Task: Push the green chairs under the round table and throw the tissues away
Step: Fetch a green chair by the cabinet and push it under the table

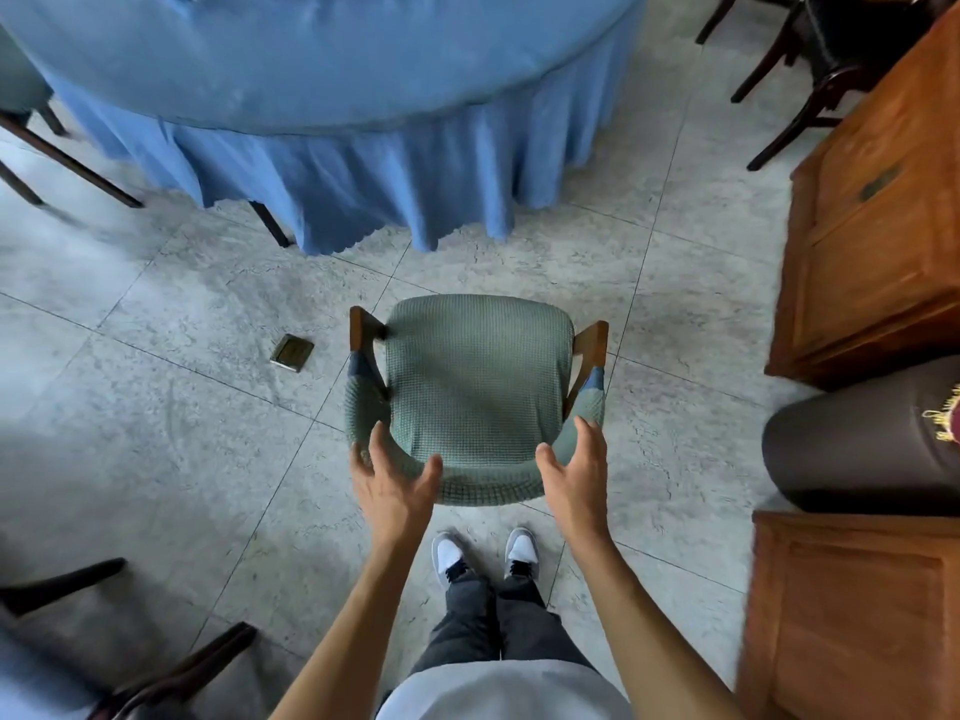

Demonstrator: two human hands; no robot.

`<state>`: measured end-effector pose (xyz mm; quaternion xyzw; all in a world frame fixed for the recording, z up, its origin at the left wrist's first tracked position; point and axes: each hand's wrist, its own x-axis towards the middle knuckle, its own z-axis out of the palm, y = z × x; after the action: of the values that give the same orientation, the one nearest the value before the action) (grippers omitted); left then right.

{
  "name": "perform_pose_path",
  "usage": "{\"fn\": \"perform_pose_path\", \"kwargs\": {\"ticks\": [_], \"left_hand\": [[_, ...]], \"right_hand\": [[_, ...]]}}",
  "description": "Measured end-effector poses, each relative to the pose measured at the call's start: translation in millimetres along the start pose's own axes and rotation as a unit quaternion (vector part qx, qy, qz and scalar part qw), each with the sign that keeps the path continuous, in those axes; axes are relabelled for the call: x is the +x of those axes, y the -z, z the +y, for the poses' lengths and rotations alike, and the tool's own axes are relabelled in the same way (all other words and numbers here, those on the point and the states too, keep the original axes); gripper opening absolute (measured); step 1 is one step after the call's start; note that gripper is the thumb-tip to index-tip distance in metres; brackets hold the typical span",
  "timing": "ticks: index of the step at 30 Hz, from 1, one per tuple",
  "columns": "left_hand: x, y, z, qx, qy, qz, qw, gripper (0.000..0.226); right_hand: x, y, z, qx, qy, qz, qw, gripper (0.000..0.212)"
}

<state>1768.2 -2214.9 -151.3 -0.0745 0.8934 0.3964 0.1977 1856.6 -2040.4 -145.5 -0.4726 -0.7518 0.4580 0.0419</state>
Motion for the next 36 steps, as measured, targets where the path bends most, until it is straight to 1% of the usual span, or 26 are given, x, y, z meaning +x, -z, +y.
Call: {"fn": "perform_pose_path", "kwargs": {"ticks": [4, 6, 7, 9, 11, 13, 14, 16, 17, 19, 21, 22, 25, 29, 36], "left_hand": [[5.2, -2.0, -10.2, -0.071, 0.061, 0.002, 0.996, 0.104], [6.6, -3.7, -12.8, -0.094, 0.083, -0.006, 0.992, 0.109], [7.3, -5.2, -13.7, -0.107, 0.085, -0.012, 0.991, 0.111], [11.6, -10.9, -21.6, -0.139, 0.079, -0.014, 0.987, 0.114], [15.5, -16.6, -28.3, -0.181, 0.104, -0.022, 0.978, 0.112], [15.2, -14.5, -22.1, -0.247, 0.156, -0.042, 0.955, 0.102], [15.0, -13.8, -18.9, -0.277, 0.18, -0.048, 0.943, 0.093], [17.1, -15.9, -21.4, -0.299, 0.207, -0.056, 0.93, 0.076], [16.6, -15.9, -20.1, -0.303, 0.215, -0.058, 0.927, 0.073], [17.9, -14.6, -19.7, -0.315, 0.233, -0.055, 0.918, 0.078], [20.0, -14.3, -18.7, -0.333, 0.257, -0.051, 0.906, 0.089], [20.1, -13.9, -17.9, -0.337, 0.263, -0.047, 0.903, 0.092], [21.1, -14.0, -15.6, -0.345, 0.273, -0.041, 0.897, 0.092], [22.4, -12.7, -13.1, -0.362, 0.297, -0.032, 0.883, 0.098], [22.4, -14.6, -6.6, -0.346, 0.303, -0.006, 0.888, 0.093]], "right_hand": [[-3.6, -20.1, 6.5, 0.025, -0.104, -0.008, 0.994, 0.081], [-3.4, -28.9, 9.4, 0.07, -0.165, -0.003, 0.984, 0.091], [-3.8, -33.3, 11.2, 0.109, -0.199, -0.002, 0.974, 0.096], [-6.6, -42.3, 14.1, 0.212, -0.269, -0.004, 0.939, 0.1], [-9.2, -47.8, 13.6, 0.285, -0.307, -0.013, 0.908, 0.1], [-8.9, -50.8, 13.3, 0.318, -0.316, -0.01, 0.894, 0.096], [-7.9, -51.4, 13.2, 0.328, -0.32, -0.003, 0.889, 0.092], [-6.9, -51.8, 12.8, 0.34, -0.328, 0.01, 0.881, 0.078], [-6.3, -52.0, 14.0, 0.339, -0.329, 0.013, 0.881, 0.07], [-6.5, -52.2, 13.9, 0.331, -0.323, 0.02, 0.886, 0.057], [-6.0, -52.0, 14.5, 0.331, -0.315, 0.025, 0.889, 0.052], [-6.1, -52.3, 15.1, 0.335, -0.313, 0.024, 0.888, 0.052], [-6.0, -51.3, 13.3, 0.332, -0.308, 0.028, 0.891, 0.053], [-5.5, -51.1, 8.4, 0.297, -0.299, 0.046, 0.906, 0.045], [-4.5, -49.7, 9.4, 0.278, -0.297, 0.051, 0.912, 0.041]]}}
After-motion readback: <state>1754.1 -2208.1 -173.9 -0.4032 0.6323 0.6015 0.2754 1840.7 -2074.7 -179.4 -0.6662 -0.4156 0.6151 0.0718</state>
